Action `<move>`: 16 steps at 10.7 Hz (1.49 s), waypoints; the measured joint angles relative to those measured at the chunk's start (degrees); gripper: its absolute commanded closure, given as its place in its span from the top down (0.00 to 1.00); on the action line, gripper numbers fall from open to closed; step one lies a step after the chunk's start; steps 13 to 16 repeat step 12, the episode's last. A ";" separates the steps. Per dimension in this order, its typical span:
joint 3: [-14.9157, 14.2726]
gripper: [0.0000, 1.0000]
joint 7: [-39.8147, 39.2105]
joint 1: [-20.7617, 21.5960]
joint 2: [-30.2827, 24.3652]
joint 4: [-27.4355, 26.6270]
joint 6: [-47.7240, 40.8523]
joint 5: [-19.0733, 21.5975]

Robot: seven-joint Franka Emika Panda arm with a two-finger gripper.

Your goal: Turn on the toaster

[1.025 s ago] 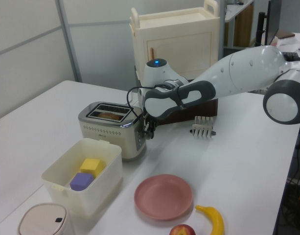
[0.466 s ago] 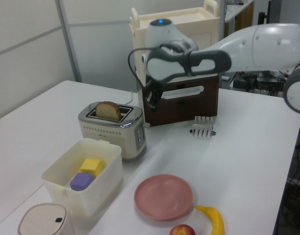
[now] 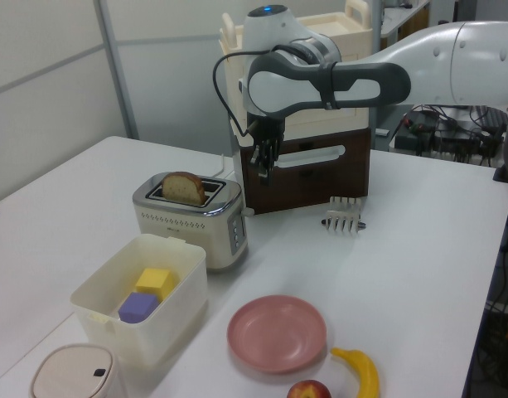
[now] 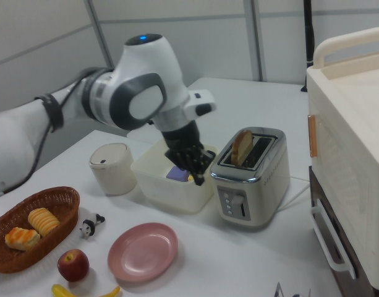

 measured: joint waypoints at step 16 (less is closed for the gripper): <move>-0.20 1.00 8.35 5.82 -6.10 -1.95 -10.49 -0.04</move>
